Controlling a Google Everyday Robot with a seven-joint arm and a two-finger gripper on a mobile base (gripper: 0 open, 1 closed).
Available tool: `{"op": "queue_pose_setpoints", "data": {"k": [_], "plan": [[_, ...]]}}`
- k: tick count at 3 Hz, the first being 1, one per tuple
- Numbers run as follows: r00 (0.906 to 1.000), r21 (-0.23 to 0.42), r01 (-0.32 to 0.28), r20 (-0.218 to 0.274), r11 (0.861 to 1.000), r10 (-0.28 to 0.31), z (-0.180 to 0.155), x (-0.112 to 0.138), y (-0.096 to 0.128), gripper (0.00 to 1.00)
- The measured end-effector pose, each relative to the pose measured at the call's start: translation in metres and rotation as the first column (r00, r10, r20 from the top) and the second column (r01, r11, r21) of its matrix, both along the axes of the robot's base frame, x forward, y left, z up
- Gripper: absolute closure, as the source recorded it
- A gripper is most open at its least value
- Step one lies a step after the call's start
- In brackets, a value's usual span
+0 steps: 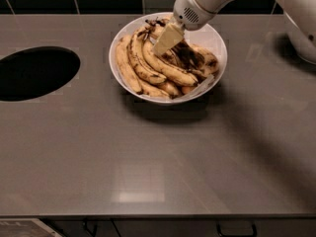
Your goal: Pick banana from white bowl
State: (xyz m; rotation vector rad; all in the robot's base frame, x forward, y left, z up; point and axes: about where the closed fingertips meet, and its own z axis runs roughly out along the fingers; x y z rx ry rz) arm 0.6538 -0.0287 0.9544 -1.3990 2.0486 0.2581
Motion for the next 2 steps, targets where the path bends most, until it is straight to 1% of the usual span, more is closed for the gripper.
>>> {"op": "queue_pose_setpoints", "data": {"k": [2], "plan": [[1.0, 0.007, 0.0, 0.002, 1.0, 0.0, -0.0014, -0.0005, 0.0013, 0.93]]}}
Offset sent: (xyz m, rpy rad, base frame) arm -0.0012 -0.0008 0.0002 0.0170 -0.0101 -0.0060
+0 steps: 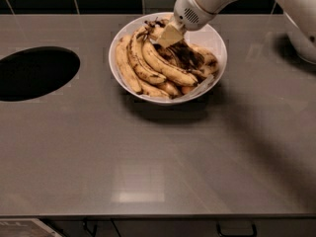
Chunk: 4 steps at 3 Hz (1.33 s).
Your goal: Pick banana from white bowl
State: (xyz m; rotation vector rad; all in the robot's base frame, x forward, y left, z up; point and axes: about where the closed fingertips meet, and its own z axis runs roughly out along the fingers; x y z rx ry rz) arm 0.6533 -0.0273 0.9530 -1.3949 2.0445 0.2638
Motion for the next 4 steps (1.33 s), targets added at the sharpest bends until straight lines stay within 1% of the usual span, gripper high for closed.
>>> {"op": "queue_pose_setpoints", "data": {"k": [1, 2, 3, 4], "plan": [[0.9999, 0.004, 0.003, 0.013, 1.0, -0.003, 0.006, -0.006, 0.0, 1.0], [0.9981, 0.028, -0.009, 0.06, 1.0, 0.008, 0.031, -0.019, 0.002, 1.0], [0.9912, 0.025, -0.018, 0.132, 1.0, 0.015, 0.066, -0.034, 0.003, 1.0], [0.9818, 0.002, -0.025, 0.188, 1.0, 0.024, 0.099, -0.047, 0.006, 1.0]]}}
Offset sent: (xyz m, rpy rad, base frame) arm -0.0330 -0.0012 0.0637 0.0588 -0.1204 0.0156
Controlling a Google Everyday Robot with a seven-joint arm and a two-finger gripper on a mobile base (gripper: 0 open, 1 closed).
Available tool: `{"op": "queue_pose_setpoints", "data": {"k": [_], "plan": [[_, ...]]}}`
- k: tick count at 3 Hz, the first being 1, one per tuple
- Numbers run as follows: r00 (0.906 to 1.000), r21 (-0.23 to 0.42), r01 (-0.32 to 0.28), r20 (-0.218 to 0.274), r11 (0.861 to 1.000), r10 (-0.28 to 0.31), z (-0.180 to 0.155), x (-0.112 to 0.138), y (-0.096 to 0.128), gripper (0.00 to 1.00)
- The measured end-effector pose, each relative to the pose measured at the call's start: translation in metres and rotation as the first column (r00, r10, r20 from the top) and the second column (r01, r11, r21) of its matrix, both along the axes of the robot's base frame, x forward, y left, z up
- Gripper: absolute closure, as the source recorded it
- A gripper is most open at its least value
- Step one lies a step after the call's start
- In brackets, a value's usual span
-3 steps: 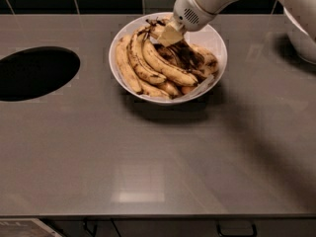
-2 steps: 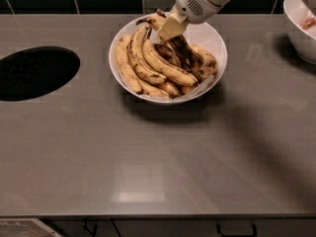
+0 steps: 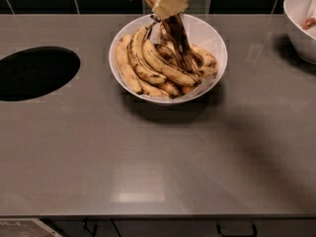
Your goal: Pick banana from white bowl
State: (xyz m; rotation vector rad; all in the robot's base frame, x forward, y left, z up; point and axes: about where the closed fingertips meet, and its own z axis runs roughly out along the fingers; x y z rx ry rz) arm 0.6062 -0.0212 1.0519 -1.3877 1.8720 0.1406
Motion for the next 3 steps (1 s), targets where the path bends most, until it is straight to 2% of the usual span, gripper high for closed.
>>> {"op": "queue_pose_setpoints", "data": {"k": [2, 3], "plan": [[0.996, -0.041, -0.006, 0.089, 0.999, 0.01, 0.053, -0.02, 0.004, 1.0], [0.9945, -0.041, -0.011, 0.103, 0.999, 0.015, 0.065, -0.026, 0.005, 1.0]]}}
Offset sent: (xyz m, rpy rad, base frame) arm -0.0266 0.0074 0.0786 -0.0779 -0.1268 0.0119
